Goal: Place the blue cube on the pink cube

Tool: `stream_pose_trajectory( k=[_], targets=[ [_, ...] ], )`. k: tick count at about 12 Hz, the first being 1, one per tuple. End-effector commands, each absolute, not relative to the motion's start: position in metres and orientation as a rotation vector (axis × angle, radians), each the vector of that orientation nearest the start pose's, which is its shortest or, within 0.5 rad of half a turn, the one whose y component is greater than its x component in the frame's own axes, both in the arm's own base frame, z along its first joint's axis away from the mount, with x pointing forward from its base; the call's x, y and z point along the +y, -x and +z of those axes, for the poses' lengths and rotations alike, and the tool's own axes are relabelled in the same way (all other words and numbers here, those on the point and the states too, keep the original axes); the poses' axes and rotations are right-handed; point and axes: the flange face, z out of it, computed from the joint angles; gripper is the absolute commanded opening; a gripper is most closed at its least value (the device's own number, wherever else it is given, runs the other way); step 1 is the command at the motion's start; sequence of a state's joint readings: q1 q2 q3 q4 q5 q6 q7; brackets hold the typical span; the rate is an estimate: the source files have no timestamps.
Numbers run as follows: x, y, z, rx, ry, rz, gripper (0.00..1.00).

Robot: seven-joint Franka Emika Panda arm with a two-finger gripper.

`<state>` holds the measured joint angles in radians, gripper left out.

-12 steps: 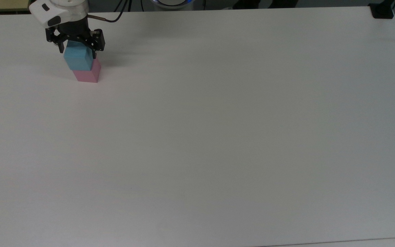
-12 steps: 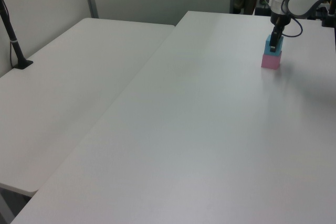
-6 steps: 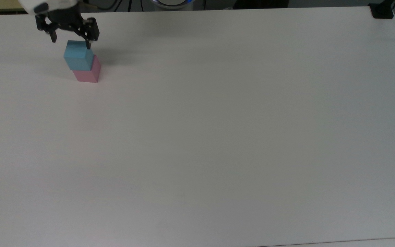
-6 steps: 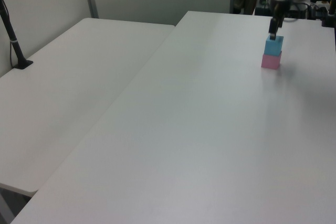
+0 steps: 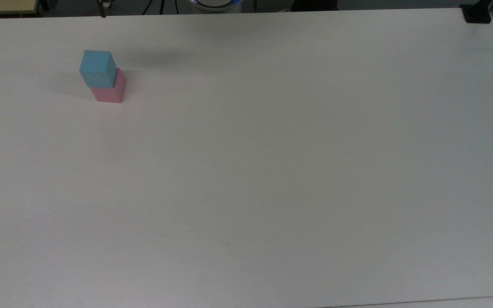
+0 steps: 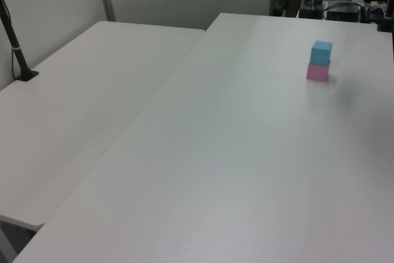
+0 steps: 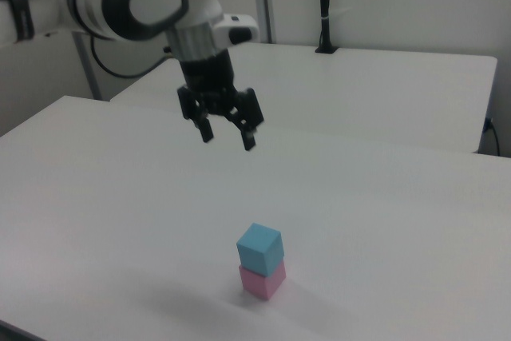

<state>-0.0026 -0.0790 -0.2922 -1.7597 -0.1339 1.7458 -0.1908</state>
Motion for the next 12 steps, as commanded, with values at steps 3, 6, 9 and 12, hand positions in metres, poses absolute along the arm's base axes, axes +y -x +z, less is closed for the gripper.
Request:
stream_pose_trajectory(
  k=[3,6,9,12],
  targets=[
    [-0.059,-0.531,0.635,0.056,3.248,0.021,1.00],
    [-0.011,-0.539,0.628,-0.081,3.240,0.021,1.00],
    [-0.013,-0.541,0.629,-0.037,3.200,0.005,1.00],
    [-0.009,-0.541,0.628,-0.039,3.189,0.011,1.00]
  ],
)
